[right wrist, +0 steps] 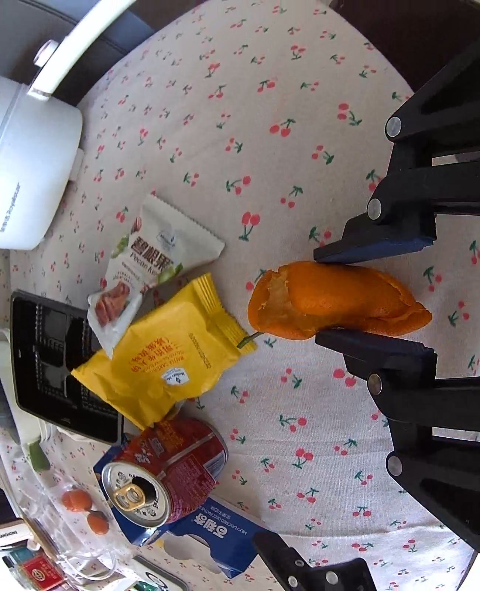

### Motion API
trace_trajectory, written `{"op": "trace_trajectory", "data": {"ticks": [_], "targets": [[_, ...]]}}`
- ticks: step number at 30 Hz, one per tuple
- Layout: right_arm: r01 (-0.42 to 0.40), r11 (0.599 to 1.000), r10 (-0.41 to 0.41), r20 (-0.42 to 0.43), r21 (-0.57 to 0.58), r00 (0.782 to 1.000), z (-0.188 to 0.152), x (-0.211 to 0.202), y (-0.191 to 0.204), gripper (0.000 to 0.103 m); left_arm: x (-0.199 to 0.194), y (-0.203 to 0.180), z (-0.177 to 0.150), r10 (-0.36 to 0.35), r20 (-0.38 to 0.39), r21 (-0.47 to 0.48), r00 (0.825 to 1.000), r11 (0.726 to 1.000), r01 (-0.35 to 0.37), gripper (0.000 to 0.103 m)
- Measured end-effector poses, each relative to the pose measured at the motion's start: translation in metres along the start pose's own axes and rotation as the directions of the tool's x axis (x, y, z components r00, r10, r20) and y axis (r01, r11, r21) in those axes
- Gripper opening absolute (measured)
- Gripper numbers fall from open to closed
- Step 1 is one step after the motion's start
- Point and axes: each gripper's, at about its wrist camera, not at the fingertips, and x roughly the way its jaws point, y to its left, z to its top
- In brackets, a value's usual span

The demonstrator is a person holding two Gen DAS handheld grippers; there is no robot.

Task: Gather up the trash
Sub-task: 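Grasp the orange peel with the right gripper while the left gripper grasps the blue biscuit box, then carry the peel and box over the bin and open both grippers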

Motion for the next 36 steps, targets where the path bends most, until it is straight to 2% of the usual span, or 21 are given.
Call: {"op": "trace_trajectory", "data": {"ticks": [2,5,7,9,15,21,28,36], "targets": [[-0.001,1.000,0.001,0.001,0.009,1.000,-0.002,-0.004,-0.007,0.031,0.007,0.001,0.003,0.002,-0.008,-0.006,1.000,1.000,-0.002,0.102],[-0.002,1.000,0.002,0.002,0.014,1.000,-0.005,-0.009,-0.016,0.031,0.014,0.000,0.005,-0.003,-0.017,-0.004,1.000,1.000,0.003,0.094],[-0.002,1.000,0.002,0.003,0.016,1.000,-0.007,-0.012,-0.022,0.031,0.020,0.001,0.005,-0.013,-0.037,-0.013,0.999,1.000,0.012,0.080],[-0.001,1.000,0.001,0.005,0.019,1.000,-0.009,-0.016,-0.027,0.031,0.023,0.004,0.004,-0.022,-0.054,-0.032,0.998,0.999,0.021,0.074],[0.000,0.999,-0.001,0.019,0.043,1.000,-0.014,-0.027,-0.045,0.031,0.016,0.015,0.001,-0.112,-0.055,-0.109,0.992,0.989,0.105,0.072],[-0.016,0.998,0.014,0.030,0.066,0.999,-0.019,-0.039,-0.056,0.031,-0.001,0.022,-0.008,-0.170,-0.059,-0.146,0.984,0.976,0.160,0.071],[-0.023,0.997,0.021,0.040,0.070,0.999,-0.027,-0.053,-0.064,0.031,-0.021,0.035,-0.024,-0.274,-0.048,-0.217,0.960,0.941,0.258,0.071],[-0.028,0.995,0.021,0.071,0.100,0.997,-0.038,-0.071,-0.080,0.031,-0.040,0.043,-0.037,-0.344,-0.026,-0.253,0.939,0.910,0.327,0.071]]}}
